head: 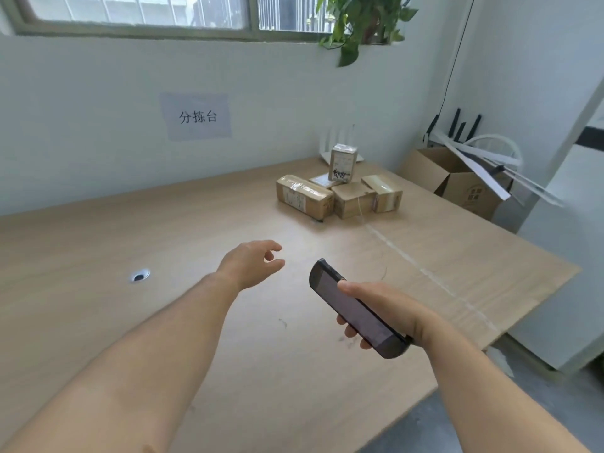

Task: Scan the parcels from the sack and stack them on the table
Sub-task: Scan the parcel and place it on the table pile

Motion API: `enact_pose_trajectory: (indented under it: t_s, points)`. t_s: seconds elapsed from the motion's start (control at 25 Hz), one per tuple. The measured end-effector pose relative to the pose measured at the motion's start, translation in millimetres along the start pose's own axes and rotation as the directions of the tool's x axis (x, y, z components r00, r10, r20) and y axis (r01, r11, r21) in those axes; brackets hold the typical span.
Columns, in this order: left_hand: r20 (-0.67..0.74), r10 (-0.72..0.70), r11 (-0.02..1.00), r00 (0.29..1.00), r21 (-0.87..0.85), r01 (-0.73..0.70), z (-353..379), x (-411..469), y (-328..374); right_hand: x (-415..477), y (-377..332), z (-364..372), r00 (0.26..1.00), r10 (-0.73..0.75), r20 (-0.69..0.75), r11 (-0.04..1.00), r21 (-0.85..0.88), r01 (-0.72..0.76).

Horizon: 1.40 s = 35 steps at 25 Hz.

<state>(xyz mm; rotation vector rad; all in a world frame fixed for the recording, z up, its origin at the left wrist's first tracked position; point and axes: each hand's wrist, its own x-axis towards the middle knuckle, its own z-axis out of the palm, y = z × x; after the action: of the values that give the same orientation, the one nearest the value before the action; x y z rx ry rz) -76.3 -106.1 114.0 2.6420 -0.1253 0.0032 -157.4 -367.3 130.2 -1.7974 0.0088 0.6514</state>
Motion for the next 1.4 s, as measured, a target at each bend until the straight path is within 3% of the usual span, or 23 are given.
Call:
enact_pose_trajectory:
  t_s: [0.24, 0.48, 0.68, 0.96, 1.16, 1.28, 1.4]
  points:
    - [0.051, -0.012, 1.0, 0.999, 0.025, 0.011, 9.6, 89.2, 1.4, 68.4, -19.1, -47.2, 0.999, 0.006, -0.034, 0.999, 0.049, -0.005]
    - [0.114, -0.029, 0.997, 0.993, 0.074, 0.02, 45.2, 167.7, 23.0, 141.4, -16.6, -109.5, 0.998, 0.054, 0.035, 0.997, 0.045, -0.055]
    - [0.12, -0.077, 0.961, 0.99, 0.275, 0.042, 61.5, 257.4, 39.8, 221.6, -28.1, -175.1, 0.988, 0.056, 0.145, 0.998, 0.032, -0.061]
    - [0.161, -0.049, 0.82, 0.986, 0.571, -0.052, 93.4, 391.4, 63.8, 319.2, -37.4, -251.1, 0.977, 0.031, 0.21, 0.999, 0.022, -0.036]
    - [0.315, -0.05, 0.521, 0.948, 0.818, -0.244, 112.6, 463.5, 60.5, 365.7, -31.6, -282.4, 0.974, 0.003, 0.227, 0.999, 0.04, -0.013]
    - [0.365, -0.08, 0.395, 0.928, 0.866, -0.306, 121.3, 495.5, 57.9, 388.1, -26.2, -290.8, 0.97, 0.001, 0.243, 0.999, 0.04, -0.011]
    - [0.436, -0.076, 0.389, 0.897, 0.841, -0.376, 138.3, 513.3, 57.1, 403.8, -20.0, -289.6, 0.968, -0.005, 0.251, 0.999, 0.043, -0.006]
